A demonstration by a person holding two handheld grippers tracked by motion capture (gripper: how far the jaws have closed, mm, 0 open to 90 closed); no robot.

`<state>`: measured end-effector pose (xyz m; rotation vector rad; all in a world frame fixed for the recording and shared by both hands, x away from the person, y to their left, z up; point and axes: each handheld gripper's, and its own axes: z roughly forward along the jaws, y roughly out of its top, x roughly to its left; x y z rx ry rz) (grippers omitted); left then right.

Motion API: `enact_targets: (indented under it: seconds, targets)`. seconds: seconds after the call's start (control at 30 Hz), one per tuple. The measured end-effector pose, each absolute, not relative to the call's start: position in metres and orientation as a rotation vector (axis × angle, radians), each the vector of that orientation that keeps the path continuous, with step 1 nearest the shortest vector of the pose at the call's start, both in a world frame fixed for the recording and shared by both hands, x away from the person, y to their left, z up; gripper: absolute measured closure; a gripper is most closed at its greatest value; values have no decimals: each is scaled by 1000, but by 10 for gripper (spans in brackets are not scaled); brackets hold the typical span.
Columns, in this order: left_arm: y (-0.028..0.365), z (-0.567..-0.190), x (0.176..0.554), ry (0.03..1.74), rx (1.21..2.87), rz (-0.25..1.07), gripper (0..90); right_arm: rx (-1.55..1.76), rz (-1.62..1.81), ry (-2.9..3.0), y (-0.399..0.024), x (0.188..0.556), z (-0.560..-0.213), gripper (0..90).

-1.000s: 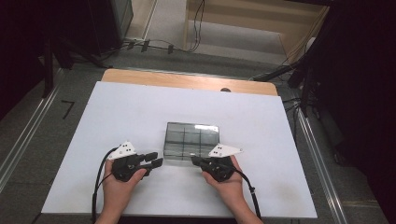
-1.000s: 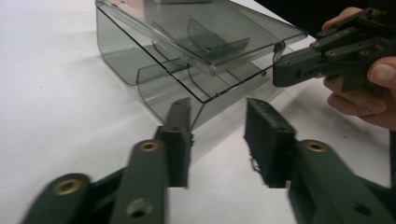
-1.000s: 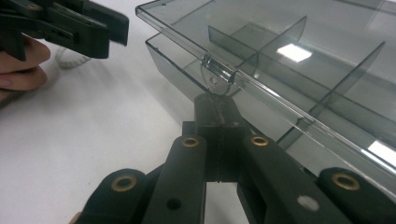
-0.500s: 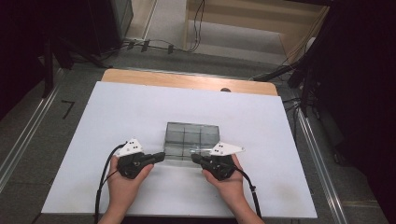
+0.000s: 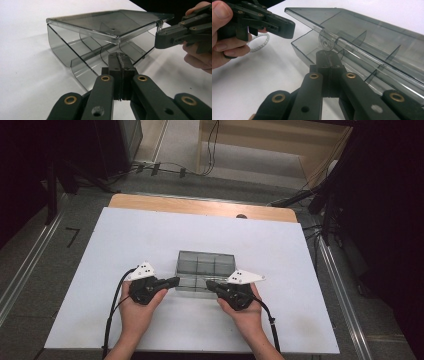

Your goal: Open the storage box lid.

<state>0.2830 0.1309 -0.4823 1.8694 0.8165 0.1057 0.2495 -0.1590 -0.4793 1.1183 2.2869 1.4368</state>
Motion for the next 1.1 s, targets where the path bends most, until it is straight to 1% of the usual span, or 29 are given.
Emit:
enact_targets:
  seconds: [0.53, 0.67, 0.73, 0.77, 0.8, 0.83, 0.87, 1.0, 1.03, 1.07, 1.1]
  targets:
    - [129, -472, 291, 800, 1829, 120, 900, 1112, 1459, 2278, -167, 245, -477, 874]
    - [128, -468, 296, 798, 1811, 116, 900, 1121, 1488, 2272, -173, 244, -476, 756]
    - [128, -466, 299, 801, 1798, 114, 900, 1122, 1517, 2267, -178, 243, -475, 681]
    - [127, -465, 301, 801, 1792, 115, 900, 1134, 1540, 2261, -183, 243, -474, 593]
    - [127, -465, 301, 801, 1792, 115, 900, 1134, 1540, 2261, -183, 243, -474, 593]
    - [127, -464, 302, 801, 1787, 116, 900, 1134, 1551, 2261, -186, 243, -474, 565]
    - [127, -463, 303, 801, 1782, 116, 900, 1141, 1555, 2253, -189, 243, -473, 512]
    - [127, -460, 307, 800, 1766, 115, 900, 1161, 1559, 2233, -200, 243, -471, 374]
    - [126, -459, 309, 799, 1761, 118, 900, 1172, 1556, 2216, -206, 243, -470, 307]
    - [126, -459, 309, 799, 1761, 118, 900, 1172, 1556, 2216, -206, 243, -470, 307]
    - [126, -458, 310, 799, 1758, 116, 900, 1177, 1554, 2211, -208, 243, -470, 280]
